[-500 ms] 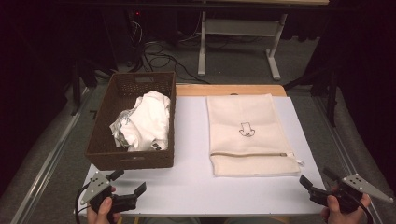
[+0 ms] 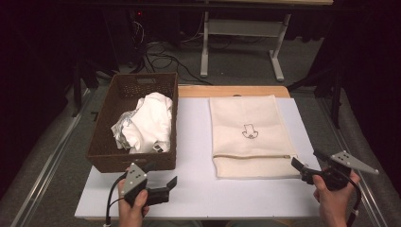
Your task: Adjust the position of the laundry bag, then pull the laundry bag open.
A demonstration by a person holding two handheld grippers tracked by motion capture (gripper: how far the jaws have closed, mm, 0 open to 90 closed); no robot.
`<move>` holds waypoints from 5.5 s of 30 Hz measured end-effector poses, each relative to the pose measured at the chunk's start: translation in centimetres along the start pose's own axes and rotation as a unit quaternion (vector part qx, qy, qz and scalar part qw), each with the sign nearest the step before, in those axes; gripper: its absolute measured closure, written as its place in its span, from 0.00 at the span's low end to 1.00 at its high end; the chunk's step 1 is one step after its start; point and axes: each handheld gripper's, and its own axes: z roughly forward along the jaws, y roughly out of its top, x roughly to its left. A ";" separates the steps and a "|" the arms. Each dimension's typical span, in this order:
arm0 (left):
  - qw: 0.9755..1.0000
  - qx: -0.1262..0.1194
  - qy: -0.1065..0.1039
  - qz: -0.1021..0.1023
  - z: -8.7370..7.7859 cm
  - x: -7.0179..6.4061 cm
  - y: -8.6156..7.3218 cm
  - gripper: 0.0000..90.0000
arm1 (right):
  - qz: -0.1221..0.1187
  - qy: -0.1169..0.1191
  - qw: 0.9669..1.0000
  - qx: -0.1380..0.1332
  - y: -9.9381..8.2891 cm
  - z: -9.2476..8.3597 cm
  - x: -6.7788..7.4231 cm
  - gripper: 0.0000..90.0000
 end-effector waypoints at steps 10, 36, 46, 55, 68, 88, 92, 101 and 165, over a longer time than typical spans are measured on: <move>0.998 0.046 -0.031 -0.017 6.8 -3.9 0.4 0.11 | 0.040 -0.025 0.998 0.046 1.0 4.3 -2.6 0.13; 0.982 0.188 0.004 -0.026 15.6 -7.9 -1.0 0.57 | 0.040 -0.103 0.982 0.153 -1.7 10.6 -5.0 0.65; 0.984 0.175 -0.031 -0.032 15.1 -7.2 -0.8 0.95 | 0.044 -0.093 0.981 0.167 -1.6 10.2 -4.5 0.97; 0.986 0.153 -0.043 -0.056 13.2 -6.2 -0.2 0.95 | 0.058 -0.070 0.983 0.160 -1.4 9.8 -3.5 0.98; 0.986 0.139 -0.057 -0.074 9.2 -4.9 0.1 0.96 | 0.059 -0.029 0.986 0.152 -0.6 8.6 -0.6 0.98; 0.987 0.130 -0.054 -0.082 4.0 -4.1 -1.1 0.96 | 0.068 0.019 0.985 0.156 -1.5 7.5 3.0 0.98; 0.987 0.129 -0.049 -0.078 2.5 -4.2 -1.4 0.95 | 0.065 0.035 0.984 0.160 -1.9 7.3 4.2 0.98; 0.987 0.127 -0.054 -0.084 0.4 -4.4 -2.0 0.95 | 0.059 0.047 0.983 0.166 -2.4 6.3 6.1 0.98; 0.966 0.205 -0.150 -0.048 12.5 -12.3 -0.5 0.34 | 0.095 0.080 0.972 0.199 -6.2 5.5 7.1 0.62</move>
